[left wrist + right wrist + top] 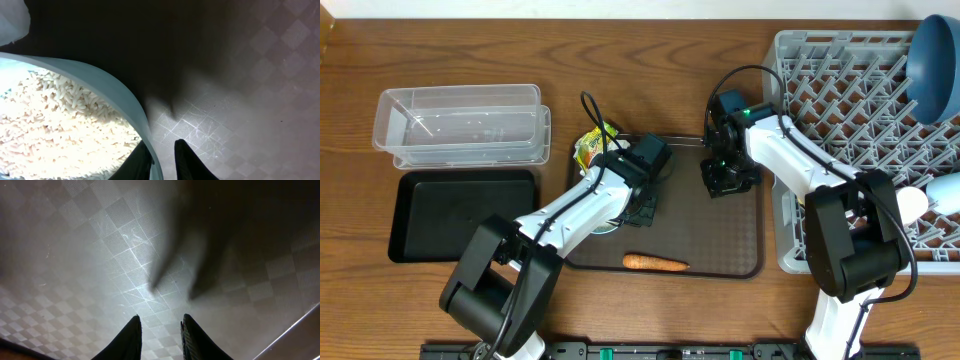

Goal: Sort waste into correct bins and load items into the dishwasher rack
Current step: 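Grasp the rim of the light-blue rice plate with the left gripper, then tip the rice from the plate onto the black tray with the left gripper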

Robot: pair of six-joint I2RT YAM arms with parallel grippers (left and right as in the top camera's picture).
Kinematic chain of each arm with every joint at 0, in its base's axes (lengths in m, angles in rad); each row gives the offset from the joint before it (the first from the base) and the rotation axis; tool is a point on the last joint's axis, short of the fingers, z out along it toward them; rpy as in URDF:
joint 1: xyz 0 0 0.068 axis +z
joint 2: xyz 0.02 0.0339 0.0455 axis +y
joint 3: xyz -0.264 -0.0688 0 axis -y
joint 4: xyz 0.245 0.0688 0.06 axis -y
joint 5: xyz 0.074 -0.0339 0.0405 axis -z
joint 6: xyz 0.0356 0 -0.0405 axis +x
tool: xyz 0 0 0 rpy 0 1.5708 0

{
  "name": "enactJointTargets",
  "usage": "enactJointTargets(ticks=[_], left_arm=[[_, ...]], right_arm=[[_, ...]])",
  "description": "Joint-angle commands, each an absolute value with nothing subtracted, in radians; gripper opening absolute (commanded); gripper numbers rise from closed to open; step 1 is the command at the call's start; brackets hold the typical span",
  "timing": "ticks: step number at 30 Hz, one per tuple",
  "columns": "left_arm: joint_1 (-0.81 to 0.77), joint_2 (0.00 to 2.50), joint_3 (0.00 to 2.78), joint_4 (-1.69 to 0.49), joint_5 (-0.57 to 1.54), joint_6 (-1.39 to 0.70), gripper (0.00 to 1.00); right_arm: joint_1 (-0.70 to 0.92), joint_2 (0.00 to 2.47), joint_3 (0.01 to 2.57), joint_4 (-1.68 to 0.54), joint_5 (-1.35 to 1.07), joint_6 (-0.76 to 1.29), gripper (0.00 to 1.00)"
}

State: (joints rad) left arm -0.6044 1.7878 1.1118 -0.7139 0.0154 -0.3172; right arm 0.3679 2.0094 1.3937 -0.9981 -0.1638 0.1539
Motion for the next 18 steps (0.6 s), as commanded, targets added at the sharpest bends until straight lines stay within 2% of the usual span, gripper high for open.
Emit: enactJointTargets(ticks=[1, 2, 5, 18], left_arm=[[-0.608, 1.801, 1.111, -0.716, 0.002, -0.319, 0.19], [-0.608, 1.801, 1.111, -0.717, -0.003, -0.319, 0.14], [-0.608, 1.800, 1.111, -0.726, -0.042, -0.319, 0.07], [-0.607, 1.718, 1.111, -0.800, -0.121, -0.319, 0.06]], right_arm=[[0.374, 2.017, 1.391, -1.000, -0.161, 0.171, 0.25], [0.374, 2.017, 1.391, -1.000, -0.161, 0.171, 0.25], [0.372, 2.017, 1.391, -1.003, -0.160, 0.171, 0.25], [0.371, 2.017, 1.391, -1.006, -0.160, 0.171, 0.25]])
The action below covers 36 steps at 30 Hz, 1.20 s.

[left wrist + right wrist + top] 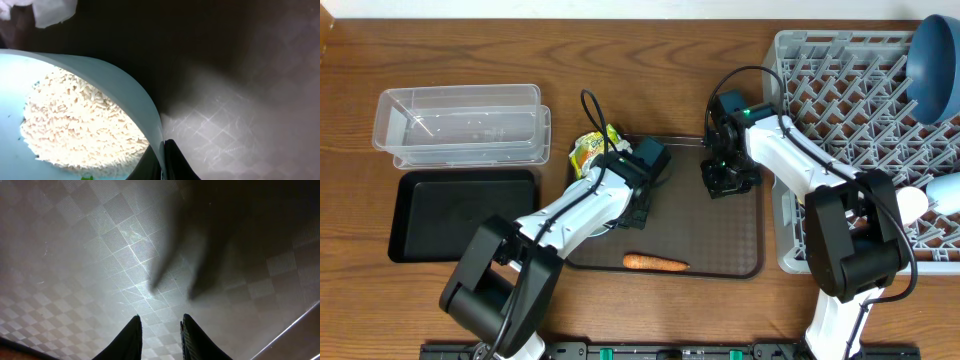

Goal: Sort waste into correct bins and load items into the dishwasher rack
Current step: 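Tip the rice from the plate onto the black tray with the left gripper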

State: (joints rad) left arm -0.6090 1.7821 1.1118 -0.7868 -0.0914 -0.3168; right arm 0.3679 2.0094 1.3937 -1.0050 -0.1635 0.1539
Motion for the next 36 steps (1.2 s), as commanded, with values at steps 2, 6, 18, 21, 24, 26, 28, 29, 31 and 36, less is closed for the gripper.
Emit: enactJointTargets(ticks=[2, 6, 18, 21, 24, 26, 28, 29, 31, 36], left_arm=[[-0.607, 1.669, 1.111, -0.812, -0.126, -0.318, 0.06], [-0.606, 1.568, 1.111, -0.846, -0.125, -0.284, 0.06], [-0.374, 1.374, 1.111, -0.928, -0.115, -0.262, 0.06], [-0.283, 1.373, 1.111, -0.927, -0.056, -0.257, 0.06], [-0.190, 1.373, 1.111, -0.926, 0.039, -0.216, 0.06], [-0.124, 1.374, 1.111, -0.926, 0.089, -0.202, 0.06], [-0.051, 1.374, 1.111, -0.926, 0.174, -0.162, 0.06], [-0.009, 1.374, 1.111, -0.925, 0.229, -0.140, 0.06], [0.057, 1.375, 1.109, -0.917, 0.334, -0.103, 0.06], [0.216, 1.386, 1.090, -0.892, 0.517, -0.062, 0.06]], right_arm=[[0.370, 2.017, 1.391, -1.006, -0.160, 0.171, 0.25], [0.370, 2.017, 1.391, -1.007, -0.153, 0.171, 0.25], [0.370, 2.017, 1.391, -1.011, -0.153, 0.171, 0.25], [0.369, 2.017, 1.391, -1.013, -0.152, 0.171, 0.25], [0.369, 2.017, 1.391, -1.017, -0.142, 0.171, 0.24], [0.370, 2.017, 1.391, -1.021, -0.137, 0.171, 0.25], [0.370, 2.017, 1.391, -1.026, -0.138, 0.171, 0.25], [0.370, 2.017, 1.391, -1.026, -0.138, 0.171, 0.25], [0.370, 2.017, 1.391, -1.025, -0.138, 0.171, 0.25], [0.370, 2.017, 1.391, -1.029, -0.138, 0.171, 0.24]])
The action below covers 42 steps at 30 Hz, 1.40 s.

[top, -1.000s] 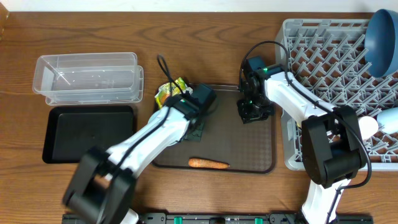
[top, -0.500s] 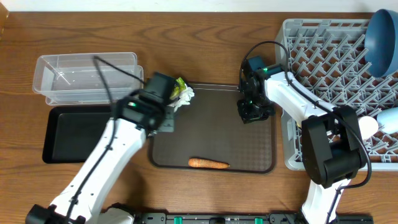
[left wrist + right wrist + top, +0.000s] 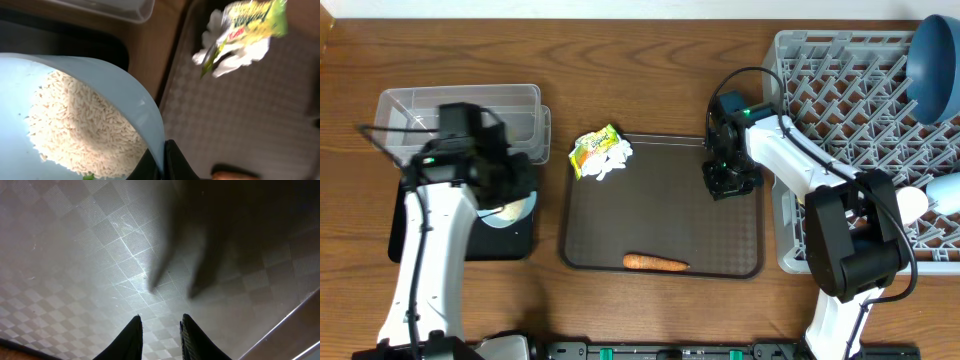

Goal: Sort waste into correct bins and load items into the dishwasher rack
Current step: 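Tip the rice from the plate onto the black tray with the left gripper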

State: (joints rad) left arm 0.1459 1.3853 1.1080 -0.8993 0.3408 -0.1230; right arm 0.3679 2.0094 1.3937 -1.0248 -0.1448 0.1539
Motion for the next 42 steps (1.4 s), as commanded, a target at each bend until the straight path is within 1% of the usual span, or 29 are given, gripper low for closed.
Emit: enactJointTargets(ticks=[1, 6, 12, 14, 19, 27, 29, 42], left_arm=[[0.247, 1.387, 1.083, -0.884, 0.551, -0.056, 0.06], [0.381, 1.399, 1.036, -0.842, 0.774, -0.020, 0.06], [0.495, 1.452, 0.988, -0.794, 0.930, 0.020, 0.06], [0.539, 1.480, 0.966, -0.768, 1.019, 0.040, 0.06], [0.648, 1.567, 0.942, -0.761, 1.230, 0.122, 0.06], [0.789, 1.686, 0.936, -0.760, 1.539, 0.184, 0.06], [0.808, 1.707, 0.936, -0.761, 1.573, 0.183, 0.06], [0.861, 1.728, 0.936, -0.781, 1.573, 0.166, 0.06]], right_arm=[[0.370, 2.017, 1.391, -1.031, -0.138, 0.171, 0.24], [0.369, 2.017, 1.391, -1.032, -0.138, 0.171, 0.24], [0.370, 2.017, 1.391, -1.039, -0.138, 0.171, 0.24], [0.370, 2.017, 1.391, -1.040, -0.138, 0.171, 0.24], [0.370, 2.017, 1.391, -1.040, -0.138, 0.171, 0.24], [0.370, 2.017, 1.391, -1.040, -0.138, 0.171, 0.24], [0.370, 2.017, 1.391, -1.040, -0.138, 0.171, 0.25], [0.366, 2.017, 1.391, -1.045, -0.138, 0.171, 0.25]])
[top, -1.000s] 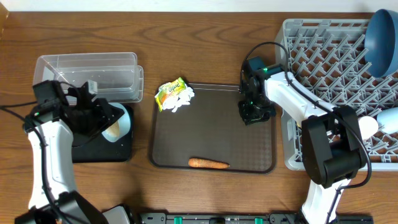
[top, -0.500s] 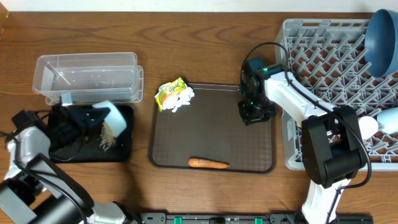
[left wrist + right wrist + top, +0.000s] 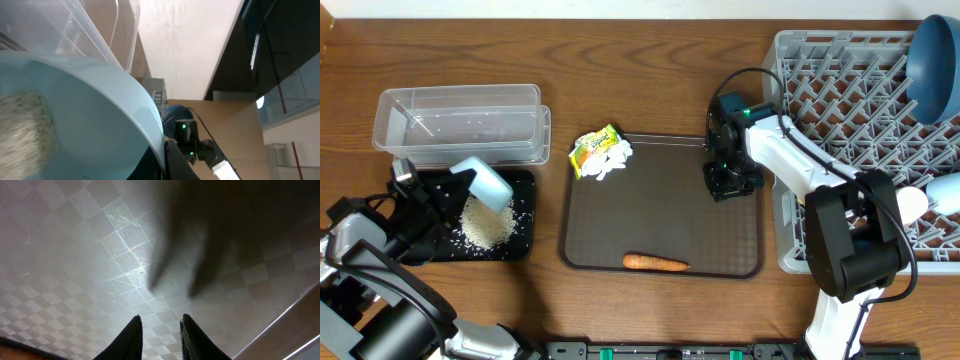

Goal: Sort waste into correct bins and load items into the dishwasher rack
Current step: 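Tip the rice from the plate onto the black tray with the left gripper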

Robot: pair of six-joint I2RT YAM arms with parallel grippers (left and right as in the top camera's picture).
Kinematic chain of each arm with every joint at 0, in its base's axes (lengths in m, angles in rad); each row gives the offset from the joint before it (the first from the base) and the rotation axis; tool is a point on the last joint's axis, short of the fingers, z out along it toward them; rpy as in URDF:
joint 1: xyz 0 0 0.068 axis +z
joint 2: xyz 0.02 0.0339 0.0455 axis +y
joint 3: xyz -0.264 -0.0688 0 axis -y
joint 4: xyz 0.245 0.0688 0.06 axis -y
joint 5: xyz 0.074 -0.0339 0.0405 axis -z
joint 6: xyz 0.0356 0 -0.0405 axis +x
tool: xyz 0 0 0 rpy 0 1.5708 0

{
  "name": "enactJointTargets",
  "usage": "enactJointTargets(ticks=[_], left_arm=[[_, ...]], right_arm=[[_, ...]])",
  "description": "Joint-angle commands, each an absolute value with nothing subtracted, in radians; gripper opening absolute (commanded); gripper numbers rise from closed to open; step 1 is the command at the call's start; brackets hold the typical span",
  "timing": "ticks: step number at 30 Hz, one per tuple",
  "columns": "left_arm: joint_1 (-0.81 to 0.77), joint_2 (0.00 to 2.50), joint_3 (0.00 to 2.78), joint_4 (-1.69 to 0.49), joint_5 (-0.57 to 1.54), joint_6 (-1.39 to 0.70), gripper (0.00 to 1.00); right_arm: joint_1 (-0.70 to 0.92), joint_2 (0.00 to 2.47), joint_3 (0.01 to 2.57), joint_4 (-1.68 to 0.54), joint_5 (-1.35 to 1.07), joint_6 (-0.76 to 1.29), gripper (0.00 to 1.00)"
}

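Observation:
My left gripper (image 3: 458,192) is shut on the rim of a light blue bowl (image 3: 488,186), which is tipped on its side over the black tray (image 3: 415,250). A heap of white rice (image 3: 485,228) lies on that tray. In the left wrist view the bowl (image 3: 85,110) fills the frame, with some rice (image 3: 20,130) still clinging inside. My right gripper (image 3: 730,182) stands open low over the brown tray (image 3: 670,215), nothing between its fingers (image 3: 132,335). A carrot (image 3: 655,263) lies at the brown tray's front. A yellow-green wrapper with white tissue (image 3: 598,152) sits at its back left corner.
A clear plastic bin (image 3: 460,125) stands behind the black tray. The grey dishwasher rack (image 3: 840,110) fills the right side, with a dark blue bowl (image 3: 935,65) at its back and a white item (image 3: 932,195) at its right edge.
The bowl was upright and full of rice over the black tray. Now it is tipped on its side and most of the rice lies heaped on the tray. The right gripper stayed put.
My left gripper stood open astride the bowl's rim on the brown tray, then was shut on it. Later the bowl was held over the black tray, and now its rice is on that tray. The right gripper stayed open over the brown tray throughout.

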State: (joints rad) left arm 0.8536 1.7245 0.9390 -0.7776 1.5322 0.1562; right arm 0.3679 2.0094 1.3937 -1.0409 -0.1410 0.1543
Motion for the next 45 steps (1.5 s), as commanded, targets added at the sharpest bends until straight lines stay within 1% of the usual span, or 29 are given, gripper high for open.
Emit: enactJointTargets(ticks=[1, 10, 12, 15, 16, 17, 20, 23, 26, 27, 28, 30, 32, 34, 35, 37, 39, 41, 42, 43, 45], left_arm=[[0.861, 1.728, 0.936, -0.780, 1.573, 0.163, 0.06], [0.861, 1.728, 0.936, -0.770, 1.553, 0.160, 0.06], [0.862, 1.728, 0.936, -0.763, 1.478, 0.138, 0.06], [0.863, 1.728, 0.936, -0.748, 1.283, 0.020, 0.06], [0.863, 1.728, 0.936, -0.746, 1.264, 0.000, 0.06], [0.863, 1.728, 0.936, -0.746, 1.288, 0.006, 0.06], [0.863, 1.728, 0.936, -0.746, 1.570, 0.165, 0.06], [0.870, 1.728, 0.939, -0.735, 1.554, 0.159, 0.06], [0.878, 1.728, 0.939, -0.735, 1.446, 0.073, 0.06], [0.879, 1.728, 0.939, -0.740, 1.462, 0.065, 0.06], [0.879, 1.728, 0.938, -0.747, 1.548, 0.109, 0.06], [0.878, 1.725, 0.940, -0.756, 1.571, 0.148, 0.06], [0.881, 1.725, 0.940, -0.751, 1.522, 0.145, 0.06], [0.881, 1.726, 0.940, -0.742, 1.430, 0.062, 0.06], [0.881, 1.726, 0.939, -0.743, 1.438, 0.033, 0.06], [0.879, 1.725, 0.940, -0.759, 1.572, 0.112, 0.06], [0.882, 1.723, 0.940, -0.748, 1.557, 0.135, 0.06], [0.885, 1.724, 0.940, -0.741, 1.483, 0.079, 0.06], [0.886, 1.724, 0.940, -0.743, 1.478, 0.047, 0.06], [0.884, 1.724, 0.939, -0.743, 1.556, 0.068, 0.06], [0.879, 1.718, 0.942, -0.754, 1.573, 0.104, 0.06]], right_arm=[[0.366, 2.017, 1.391, -1.045, -0.138, 0.172, 0.25], [0.366, 2.017, 1.391, -1.045, -0.138, 0.172, 0.25], [0.366, 2.017, 1.391, -1.045, -0.138, 0.172, 0.25], [0.366, 2.017, 1.391, -1.045, -0.138, 0.172, 0.25], [0.366, 2.017, 1.391, -1.045, -0.138, 0.172, 0.25], [0.366, 2.017, 1.391, -1.045, -0.138, 0.172, 0.25], [0.366, 2.017, 1.391, -1.047, -0.138, 0.172, 0.25], [0.366, 2.017, 1.391, -1.048, -0.138, 0.172, 0.25], [0.366, 2.017, 1.391, -1.048, -0.138, 0.172, 0.25], [0.366, 2.017, 1.391, -1.048, -0.138, 0.172, 0.25], [0.366, 2.017, 1.391, -1.048, -0.138, 0.172, 0.25], [0.366, 2.017, 1.391, -1.048, -0.138, 0.172, 0.25], [0.366, 2.017, 1.391, -1.048, -0.138, 0.172, 0.25], [0.366, 2.017, 1.391, -1.048, -0.138, 0.172, 0.25], [0.366, 2.017, 1.391, -1.048, -0.138, 0.172, 0.25], [0.366, 2.017, 1.391, -1.048, -0.138, 0.172, 0.25], [0.366, 2.017, 1.391, -1.048, -0.138, 0.172, 0.25], [0.366, 2.017, 1.391, -1.048, -0.138, 0.172, 0.25], [0.366, 2.017, 1.391, -1.048, -0.138, 0.172, 0.25], [0.366, 2.017, 1.391, -1.048, -0.138, 0.172, 0.25], [0.366, 2.017, 1.391, -1.048, -0.138, 0.171, 0.25]])
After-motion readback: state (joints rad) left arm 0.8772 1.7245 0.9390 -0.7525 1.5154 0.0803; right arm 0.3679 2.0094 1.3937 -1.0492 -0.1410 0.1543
